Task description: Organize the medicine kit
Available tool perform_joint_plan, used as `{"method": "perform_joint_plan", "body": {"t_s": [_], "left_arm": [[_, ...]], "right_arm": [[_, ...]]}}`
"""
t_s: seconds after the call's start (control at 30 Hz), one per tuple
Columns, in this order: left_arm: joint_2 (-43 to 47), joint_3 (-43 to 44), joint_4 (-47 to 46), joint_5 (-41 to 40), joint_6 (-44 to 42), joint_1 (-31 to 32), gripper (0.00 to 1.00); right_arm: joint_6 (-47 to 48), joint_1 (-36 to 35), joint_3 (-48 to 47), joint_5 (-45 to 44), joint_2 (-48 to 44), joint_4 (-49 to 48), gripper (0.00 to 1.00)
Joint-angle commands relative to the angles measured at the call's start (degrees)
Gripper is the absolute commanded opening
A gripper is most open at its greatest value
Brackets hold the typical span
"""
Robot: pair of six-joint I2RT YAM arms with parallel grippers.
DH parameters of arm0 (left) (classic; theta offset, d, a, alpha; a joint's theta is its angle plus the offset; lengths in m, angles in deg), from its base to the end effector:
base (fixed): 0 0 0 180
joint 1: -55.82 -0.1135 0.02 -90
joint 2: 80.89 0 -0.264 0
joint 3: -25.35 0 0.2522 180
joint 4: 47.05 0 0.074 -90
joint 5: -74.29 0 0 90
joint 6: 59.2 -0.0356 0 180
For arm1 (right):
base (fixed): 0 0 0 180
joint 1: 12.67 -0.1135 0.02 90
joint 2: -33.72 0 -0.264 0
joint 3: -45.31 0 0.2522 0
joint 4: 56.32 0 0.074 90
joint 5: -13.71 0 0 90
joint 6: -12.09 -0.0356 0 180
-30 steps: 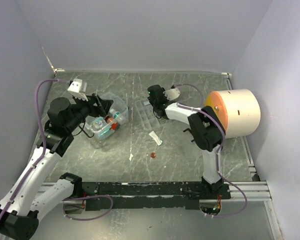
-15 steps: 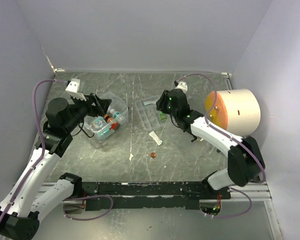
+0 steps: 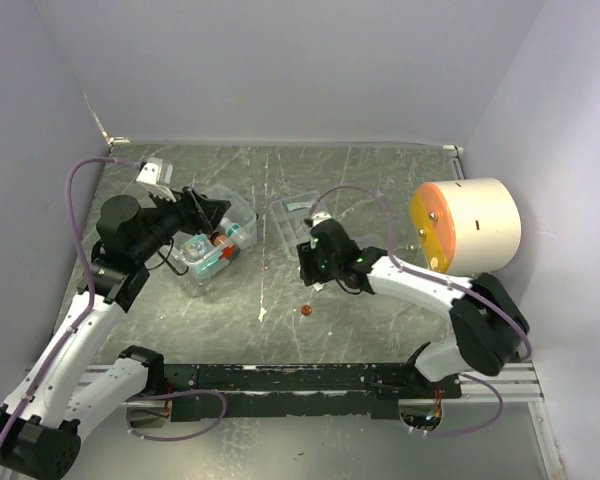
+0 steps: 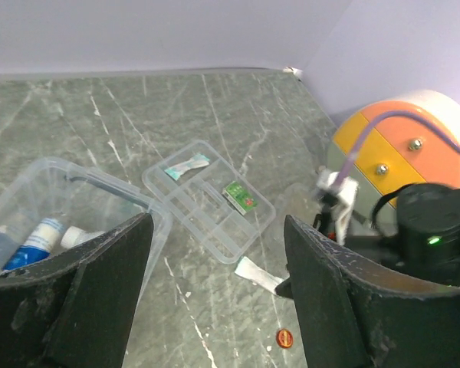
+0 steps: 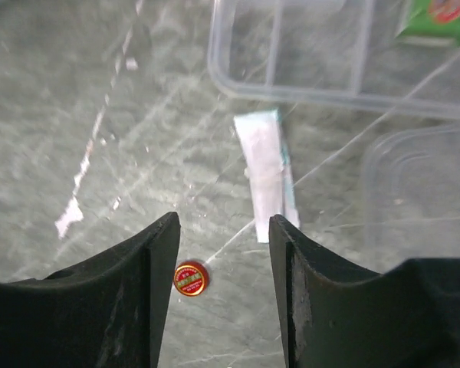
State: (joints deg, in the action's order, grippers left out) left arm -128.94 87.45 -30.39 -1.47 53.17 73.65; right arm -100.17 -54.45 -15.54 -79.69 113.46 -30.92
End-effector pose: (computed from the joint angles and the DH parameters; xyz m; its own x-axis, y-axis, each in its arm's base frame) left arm 0.1844 -0.0685 0.3661 -0.2421 -0.3096 -0.9195 0.4743 0.7890 -0.3905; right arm 0.2177 0.1916 0.2151 -0.7219 -0.1379 -0.6782 -0.3890 0.8913 0.2328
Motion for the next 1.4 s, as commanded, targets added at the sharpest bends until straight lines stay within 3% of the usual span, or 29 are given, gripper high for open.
{"method": "perform_joint_plan", "body": {"t_s": [0.0,0.47,0.9,1.23,1.37], "left_arm": [[-0.8,-0.1,-4.1,5.5,3.2,-0.5,0.79],[1.0,-0.3,-3.3,3.5,2.4,-0.8,0.79],[0.0,-0.3,-3.7,4.0,3.2,-1.5,0.78],[-0.6,-0.6,-4.1,4.6,3.7,-2.0,0.78],[-0.4,-0.3,-3.5,3.8,3.3,-2.1,0.77]], "right_arm": [[0.5,-3.5,-2.5,-4.0,6.0,4.5,0.48],[5.4,-3.6,-9.9,-7.1,17.0,7.4,0.32],[9.6,-2.9,-18.8,-6.0,24.5,12.1,0.26],[9.0,-2.8,-19.1,-5.3,27.6,13.2,0.24],[7.4,-2.8,-18.7,-5.7,28.0,12.5,0.1]]}}
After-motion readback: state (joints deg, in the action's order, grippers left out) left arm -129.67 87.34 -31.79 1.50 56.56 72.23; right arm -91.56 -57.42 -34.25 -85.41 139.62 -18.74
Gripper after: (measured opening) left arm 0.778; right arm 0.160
